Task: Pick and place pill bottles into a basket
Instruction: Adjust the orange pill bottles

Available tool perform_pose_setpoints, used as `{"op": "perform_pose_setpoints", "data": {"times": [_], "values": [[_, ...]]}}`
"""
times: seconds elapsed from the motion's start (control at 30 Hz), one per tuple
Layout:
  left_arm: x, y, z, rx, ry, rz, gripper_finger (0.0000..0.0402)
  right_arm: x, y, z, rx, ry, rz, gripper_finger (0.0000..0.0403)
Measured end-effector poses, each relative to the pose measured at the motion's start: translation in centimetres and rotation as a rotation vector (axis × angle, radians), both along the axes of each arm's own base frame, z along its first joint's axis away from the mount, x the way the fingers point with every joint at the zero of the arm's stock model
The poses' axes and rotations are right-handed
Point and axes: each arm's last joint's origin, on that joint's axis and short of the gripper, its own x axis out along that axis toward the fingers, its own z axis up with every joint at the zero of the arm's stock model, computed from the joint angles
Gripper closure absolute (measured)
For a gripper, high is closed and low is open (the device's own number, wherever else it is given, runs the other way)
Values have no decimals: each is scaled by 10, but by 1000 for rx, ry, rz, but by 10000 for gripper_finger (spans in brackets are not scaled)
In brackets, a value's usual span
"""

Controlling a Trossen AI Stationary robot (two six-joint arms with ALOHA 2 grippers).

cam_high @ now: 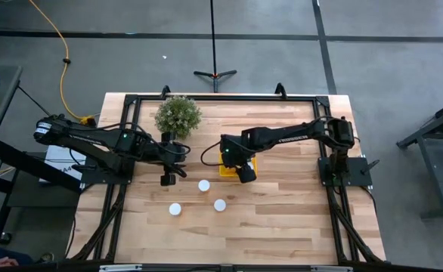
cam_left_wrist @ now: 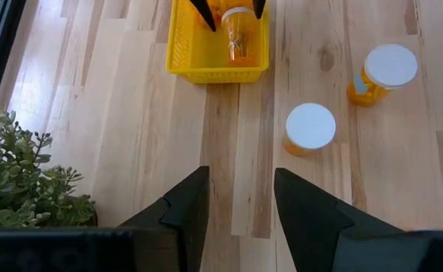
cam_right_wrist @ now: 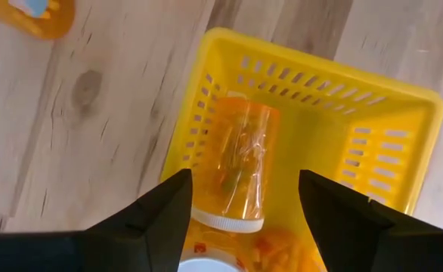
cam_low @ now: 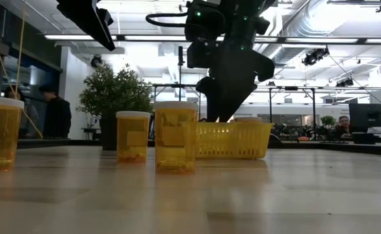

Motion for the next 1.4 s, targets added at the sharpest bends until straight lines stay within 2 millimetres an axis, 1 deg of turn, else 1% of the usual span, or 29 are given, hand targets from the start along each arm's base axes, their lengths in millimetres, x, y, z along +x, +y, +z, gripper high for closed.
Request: {"op": "perform_pose_setpoints", "data": {"times": [0.23,0.43,0.73,0.9,1.03,1.27,1.4], "values": [[0,0,0,1,0,0,218,1,0,-3,21,1,8,171],[0,0,0,8,0,-5,218,6,0,-22,12,47,2,171],[0,0,0,6,-1,-2,218,1,0,-24,11,101,2,175],[0,0,0,5,-2,0,218,2,0,-25,7,89,15,176],[0,0,0,5,-2,-1,218,3,0,-25,5,85,21,188],[0,0,0,5,-1,-1,218,3,0,-25,9,82,22,225],[0,0,0,4,-1,-1,218,3,1,-24,31,78,28,228]]}}
